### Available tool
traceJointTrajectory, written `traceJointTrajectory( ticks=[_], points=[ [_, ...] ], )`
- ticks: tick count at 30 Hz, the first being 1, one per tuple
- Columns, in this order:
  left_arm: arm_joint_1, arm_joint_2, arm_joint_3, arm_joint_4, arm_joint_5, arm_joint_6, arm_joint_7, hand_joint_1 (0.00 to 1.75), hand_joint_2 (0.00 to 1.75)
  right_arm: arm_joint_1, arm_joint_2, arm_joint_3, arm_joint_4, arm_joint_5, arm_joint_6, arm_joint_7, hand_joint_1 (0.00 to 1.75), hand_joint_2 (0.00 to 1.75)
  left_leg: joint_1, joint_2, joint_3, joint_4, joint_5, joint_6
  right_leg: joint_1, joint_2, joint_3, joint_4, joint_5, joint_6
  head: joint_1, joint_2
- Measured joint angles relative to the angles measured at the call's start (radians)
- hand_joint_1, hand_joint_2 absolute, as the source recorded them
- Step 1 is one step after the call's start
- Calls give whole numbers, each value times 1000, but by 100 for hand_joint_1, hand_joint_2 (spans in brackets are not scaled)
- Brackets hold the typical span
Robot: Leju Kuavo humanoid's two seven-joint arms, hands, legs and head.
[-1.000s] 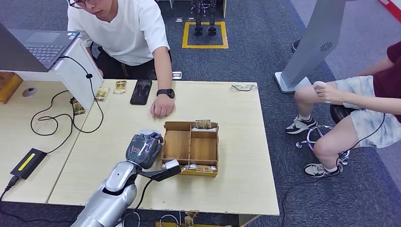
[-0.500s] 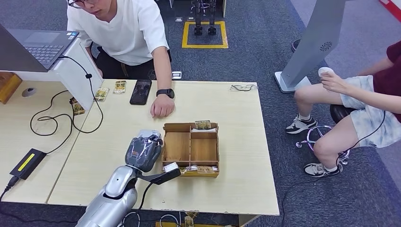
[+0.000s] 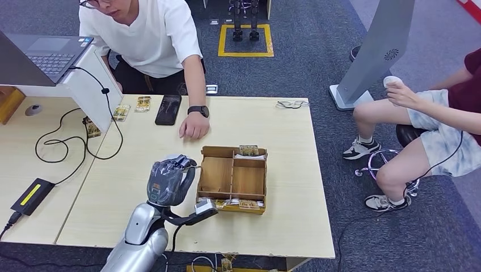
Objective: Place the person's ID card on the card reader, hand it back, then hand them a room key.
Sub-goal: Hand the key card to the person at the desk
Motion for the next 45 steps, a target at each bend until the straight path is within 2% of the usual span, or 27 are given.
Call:
traceJointTrajectory(
  ticks=[16,23,27,31,37,43,44,45],
  points=[
    [5,-21,34,-24,29,0,-13,175,175,-1,21,-16,8,-12,-8,-3,0,175,0,0,-1,0,0,0,0,0,0,0,0,0,0,0],
    [-17,-29,42,-21,34,-1,48,175,175,-3,22,-17,8,-10,-8,3,0,175,0,0,-1,0,0,0,0,0,-1,0,0,0,0,0],
    [-107,-28,42,20,37,-32,165,175,175,-7,22,-17,10,6,-8,18,0,175,0,0,-1,0,0,0,0,0,-1,0,0,0,0,0],
    [-185,-28,42,77,46,-68,218,175,175,-11,22,-16,12,9,-7,28,0,175,0,0,-1,0,1,0,0,0,-1,0,1,0,0,0],
    [-281,-34,42,167,66,-87,241,175,175,-16,22,-15,15,10,-6,32,0,175,0,0,-1,0,0,0,0,1,-2,0,0,0,0,0],
    [-321,-40,42,213,73,-97,235,175,175,-17,22,-13,16,22,-5,41,0,175,0,1,-1,0,0,0,0,1,-3,0,0,0,0,0],
    [-325,-42,41,219,78,-99,230,171,175,-17,22,-12,16,22,-5,42,0,175,0,1,-2,0,0,0,0,1,-3,0,0,0,0,0],
    [-328,-44,41,224,82,-101,225,130,175,-17,22,-12,16,23,-5,43,0,175,0,1,-2,0,0,0,0,1,-3,0,0,0,0,0]
  ],
)
